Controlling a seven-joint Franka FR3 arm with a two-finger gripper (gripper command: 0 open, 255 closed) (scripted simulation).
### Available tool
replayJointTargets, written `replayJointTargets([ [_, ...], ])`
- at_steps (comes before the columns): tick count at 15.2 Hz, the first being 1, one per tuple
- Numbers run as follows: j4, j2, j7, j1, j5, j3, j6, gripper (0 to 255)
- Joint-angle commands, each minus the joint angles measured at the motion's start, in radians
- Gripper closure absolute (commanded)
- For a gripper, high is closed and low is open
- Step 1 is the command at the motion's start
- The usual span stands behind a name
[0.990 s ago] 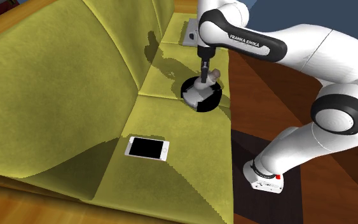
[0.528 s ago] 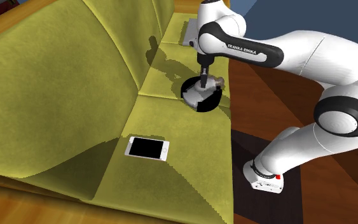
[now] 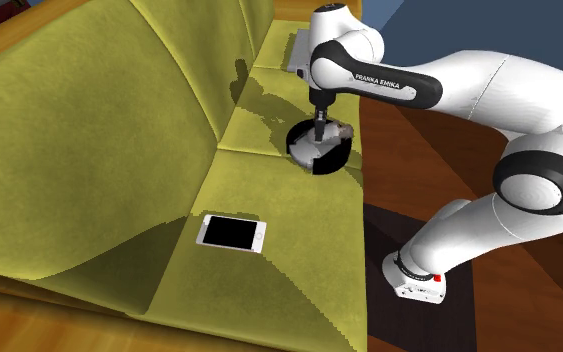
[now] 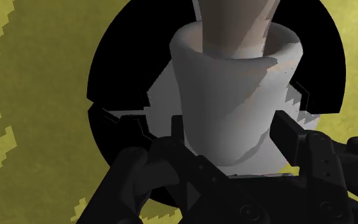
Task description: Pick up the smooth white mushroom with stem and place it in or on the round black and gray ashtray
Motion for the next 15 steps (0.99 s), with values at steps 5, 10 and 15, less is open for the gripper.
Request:
replayJointTargets([
  [5,0.0,0.0,0.0,-0.001,-0.001,0.0,0.001,0],
  [10,0.13,0.029,0.003,-0.002,-0.004,-0.002,-0.101,0],
  [15,0.167,0.038,0.004,-0.002,-0.005,-0.002,-0.128,0],
])
